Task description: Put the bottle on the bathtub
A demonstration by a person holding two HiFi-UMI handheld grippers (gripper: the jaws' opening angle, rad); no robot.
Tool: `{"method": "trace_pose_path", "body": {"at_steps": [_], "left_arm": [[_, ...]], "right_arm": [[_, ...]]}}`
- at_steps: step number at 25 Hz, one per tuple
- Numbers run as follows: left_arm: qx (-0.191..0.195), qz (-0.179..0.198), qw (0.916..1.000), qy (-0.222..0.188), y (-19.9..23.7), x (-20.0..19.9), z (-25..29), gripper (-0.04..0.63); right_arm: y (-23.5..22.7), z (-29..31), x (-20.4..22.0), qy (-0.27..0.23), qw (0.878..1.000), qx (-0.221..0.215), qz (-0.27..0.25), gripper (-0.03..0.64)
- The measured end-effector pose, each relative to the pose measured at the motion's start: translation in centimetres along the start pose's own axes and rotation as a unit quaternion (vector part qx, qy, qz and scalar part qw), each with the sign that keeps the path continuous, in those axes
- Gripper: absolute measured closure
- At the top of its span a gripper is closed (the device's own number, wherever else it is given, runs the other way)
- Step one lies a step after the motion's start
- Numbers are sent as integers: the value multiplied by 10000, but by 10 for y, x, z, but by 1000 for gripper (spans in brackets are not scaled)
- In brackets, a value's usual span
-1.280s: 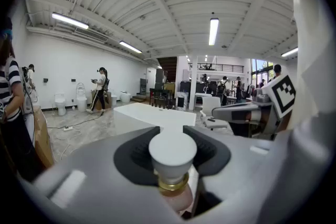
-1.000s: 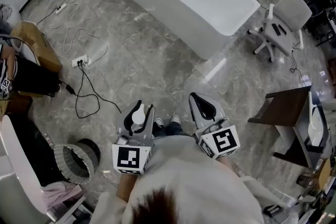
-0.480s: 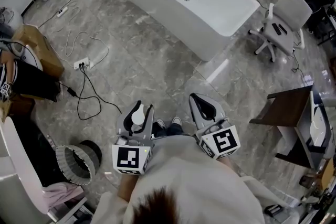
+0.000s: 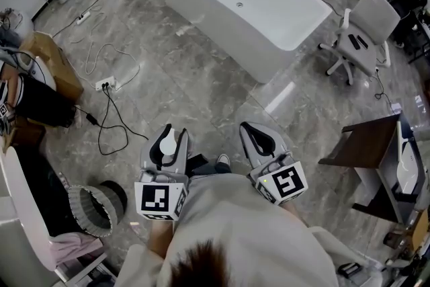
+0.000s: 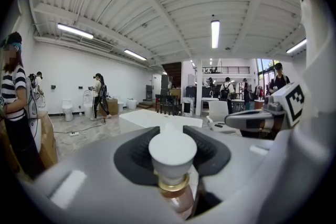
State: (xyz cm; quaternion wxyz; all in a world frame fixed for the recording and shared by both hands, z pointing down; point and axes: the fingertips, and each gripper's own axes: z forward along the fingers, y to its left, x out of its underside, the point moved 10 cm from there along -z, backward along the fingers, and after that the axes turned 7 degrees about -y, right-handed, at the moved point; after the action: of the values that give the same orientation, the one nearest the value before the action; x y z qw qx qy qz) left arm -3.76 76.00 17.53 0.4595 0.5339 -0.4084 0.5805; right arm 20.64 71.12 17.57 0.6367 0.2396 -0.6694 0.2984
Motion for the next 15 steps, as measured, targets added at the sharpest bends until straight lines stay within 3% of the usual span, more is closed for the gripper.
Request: {"method": "trace_pose_path", "body": {"at_steps": [7,15], "left_arm": [[-176,-110,9997,-154,-8,-7,7,411],[-225,-225,9995,64,7,-2,28,411]], "right_arm": [[-18,-20,5,28,9996,198,204,618],[-35,-10,7,209,9985,232,445,618]]}}
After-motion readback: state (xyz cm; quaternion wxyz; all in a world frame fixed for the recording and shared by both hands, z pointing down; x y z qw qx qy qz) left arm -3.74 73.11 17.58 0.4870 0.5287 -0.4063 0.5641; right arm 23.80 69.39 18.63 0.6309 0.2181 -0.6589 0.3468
